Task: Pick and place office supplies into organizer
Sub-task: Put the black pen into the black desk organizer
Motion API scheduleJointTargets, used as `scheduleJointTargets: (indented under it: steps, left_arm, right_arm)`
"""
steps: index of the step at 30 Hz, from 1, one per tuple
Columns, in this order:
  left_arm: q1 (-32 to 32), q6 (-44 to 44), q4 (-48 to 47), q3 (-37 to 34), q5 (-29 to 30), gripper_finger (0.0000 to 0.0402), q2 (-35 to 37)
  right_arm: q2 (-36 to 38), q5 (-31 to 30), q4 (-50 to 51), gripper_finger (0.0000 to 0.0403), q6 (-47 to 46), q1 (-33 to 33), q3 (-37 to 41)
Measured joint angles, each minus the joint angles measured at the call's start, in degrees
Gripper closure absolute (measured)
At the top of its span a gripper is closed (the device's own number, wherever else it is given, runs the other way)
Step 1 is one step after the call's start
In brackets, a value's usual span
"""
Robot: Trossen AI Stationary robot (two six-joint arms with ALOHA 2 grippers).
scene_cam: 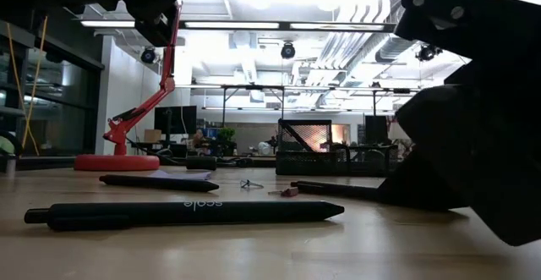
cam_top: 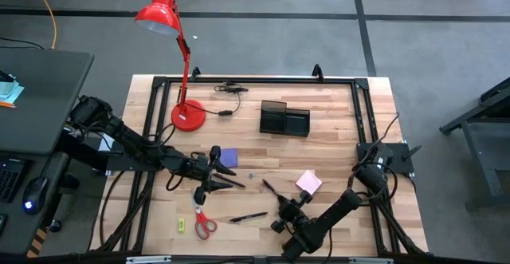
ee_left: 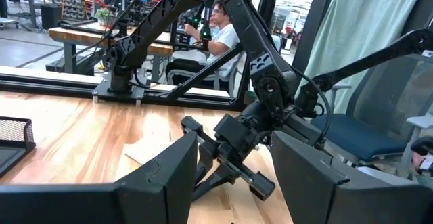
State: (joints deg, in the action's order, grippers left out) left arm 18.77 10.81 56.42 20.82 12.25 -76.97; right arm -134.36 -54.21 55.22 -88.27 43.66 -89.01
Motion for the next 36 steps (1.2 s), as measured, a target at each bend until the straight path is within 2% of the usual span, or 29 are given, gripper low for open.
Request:
scheduleJointTargets:
  steps: [5, 15, 25, 36]
  left_arm:
    - [-0.01, 0.0, 0.0, 0.0, -0.44, 0.0227, 0.0]
    - [0.01, 1.68, 0.02, 0.0, -0.67, 0.0227, 0.0]
    - [0.01, 7.65, 0.98, 0.02, -5.54, 0.0227, 0.0]
    - [0.01, 9.18, 0.52, 0.02, -2.77, 0.0227, 0.0]
  right_arm:
    - [-0.14, -1.32, 0.89, 0.0381, -0.21, -0.09, 0.04]
    - [-0.23, -5.95, 4.23, 0.0387, -2.72, -0.18, 0.04]
    - [-0.14, -11.6, 5.76, 0.0386, -3.25, -0.01, -0.19]
    - [0.01, -19.64, 16.14, 0.0385, -1.72, 2.29, -10.38]
